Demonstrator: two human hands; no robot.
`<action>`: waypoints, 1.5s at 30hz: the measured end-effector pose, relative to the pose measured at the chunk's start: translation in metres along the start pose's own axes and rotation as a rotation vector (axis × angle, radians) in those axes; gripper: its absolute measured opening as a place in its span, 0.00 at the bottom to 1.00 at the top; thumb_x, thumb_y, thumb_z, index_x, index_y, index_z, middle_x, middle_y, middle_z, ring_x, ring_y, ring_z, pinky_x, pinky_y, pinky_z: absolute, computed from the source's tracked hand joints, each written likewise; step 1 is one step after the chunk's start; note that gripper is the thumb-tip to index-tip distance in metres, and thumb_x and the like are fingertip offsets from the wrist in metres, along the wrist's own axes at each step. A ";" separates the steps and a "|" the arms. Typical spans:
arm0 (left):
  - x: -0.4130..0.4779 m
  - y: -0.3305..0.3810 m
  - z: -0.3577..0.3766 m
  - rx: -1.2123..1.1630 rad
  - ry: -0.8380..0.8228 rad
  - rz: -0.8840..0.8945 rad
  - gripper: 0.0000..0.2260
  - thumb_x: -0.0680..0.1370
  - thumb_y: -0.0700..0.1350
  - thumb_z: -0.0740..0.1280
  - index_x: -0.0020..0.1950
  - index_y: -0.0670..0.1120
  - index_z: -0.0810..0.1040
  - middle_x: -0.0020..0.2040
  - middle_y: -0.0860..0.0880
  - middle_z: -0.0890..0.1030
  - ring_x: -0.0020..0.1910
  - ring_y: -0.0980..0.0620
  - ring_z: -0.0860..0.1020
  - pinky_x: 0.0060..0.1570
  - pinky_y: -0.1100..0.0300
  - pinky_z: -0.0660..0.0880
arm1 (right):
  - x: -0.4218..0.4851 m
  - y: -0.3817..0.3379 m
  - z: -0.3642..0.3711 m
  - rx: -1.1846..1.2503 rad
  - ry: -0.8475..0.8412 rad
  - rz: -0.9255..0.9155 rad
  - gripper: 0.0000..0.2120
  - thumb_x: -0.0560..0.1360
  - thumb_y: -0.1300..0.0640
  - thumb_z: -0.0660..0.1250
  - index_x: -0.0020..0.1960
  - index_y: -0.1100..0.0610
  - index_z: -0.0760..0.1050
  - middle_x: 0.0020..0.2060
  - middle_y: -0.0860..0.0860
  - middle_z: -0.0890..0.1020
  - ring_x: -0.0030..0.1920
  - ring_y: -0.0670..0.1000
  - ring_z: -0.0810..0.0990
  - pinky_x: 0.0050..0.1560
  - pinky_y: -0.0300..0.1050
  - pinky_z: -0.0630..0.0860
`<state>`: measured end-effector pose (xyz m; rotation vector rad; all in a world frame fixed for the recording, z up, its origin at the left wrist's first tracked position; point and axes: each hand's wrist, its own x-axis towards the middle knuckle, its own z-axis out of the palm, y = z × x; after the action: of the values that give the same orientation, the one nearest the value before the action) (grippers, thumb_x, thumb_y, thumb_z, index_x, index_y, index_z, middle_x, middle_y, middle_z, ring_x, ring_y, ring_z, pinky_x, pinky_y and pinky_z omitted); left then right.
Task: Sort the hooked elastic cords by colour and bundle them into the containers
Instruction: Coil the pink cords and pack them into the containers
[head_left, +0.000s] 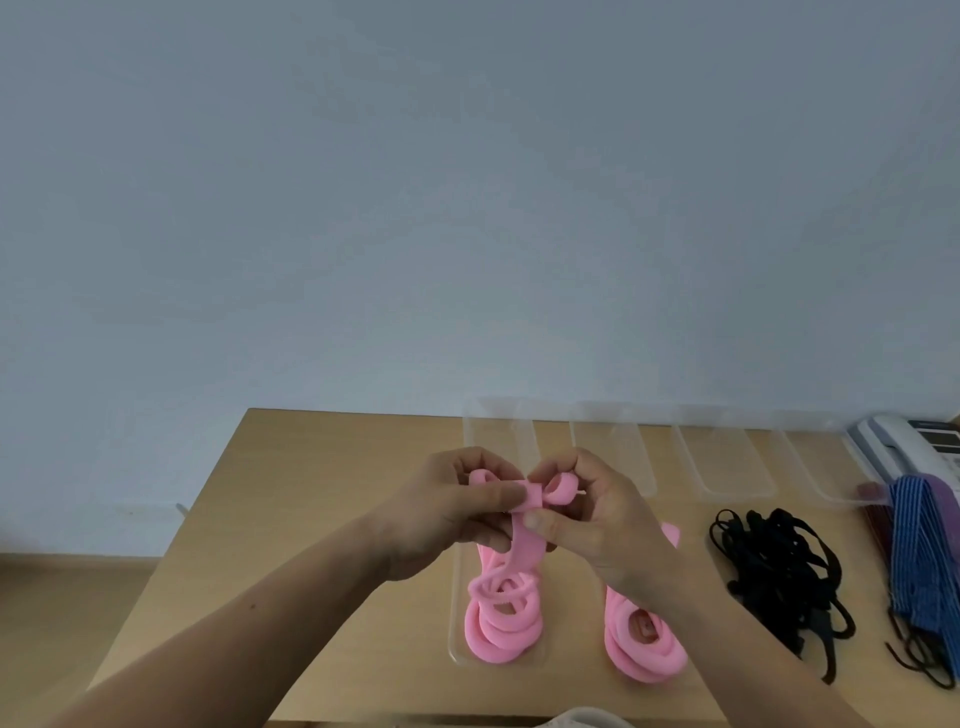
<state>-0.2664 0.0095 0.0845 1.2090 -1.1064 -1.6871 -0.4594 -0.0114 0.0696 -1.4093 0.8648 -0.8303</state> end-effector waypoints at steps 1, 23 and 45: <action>0.001 -0.001 -0.001 -0.007 0.015 0.014 0.18 0.70 0.43 0.75 0.55 0.34 0.77 0.43 0.38 0.82 0.40 0.43 0.80 0.41 0.55 0.79 | 0.000 0.000 0.000 0.004 0.006 0.004 0.13 0.67 0.65 0.75 0.47 0.52 0.78 0.42 0.51 0.82 0.44 0.54 0.83 0.44 0.48 0.81; 0.009 -0.001 0.002 0.172 -0.044 0.035 0.12 0.77 0.40 0.71 0.56 0.34 0.77 0.47 0.36 0.83 0.43 0.44 0.82 0.49 0.49 0.79 | 0.005 -0.003 -0.007 -0.021 0.127 0.034 0.16 0.66 0.54 0.75 0.51 0.58 0.78 0.42 0.52 0.83 0.41 0.51 0.83 0.42 0.43 0.80; 0.011 -0.014 -0.005 0.125 -0.016 0.091 0.19 0.72 0.37 0.75 0.61 0.42 0.76 0.51 0.42 0.81 0.46 0.49 0.81 0.50 0.55 0.79 | 0.008 -0.003 -0.007 -0.044 0.079 0.146 0.10 0.73 0.59 0.72 0.52 0.62 0.78 0.39 0.57 0.82 0.33 0.52 0.78 0.34 0.44 0.76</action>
<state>-0.2653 0.0027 0.0673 1.2050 -1.2740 -1.5809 -0.4622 -0.0214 0.0728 -1.3411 1.0397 -0.7632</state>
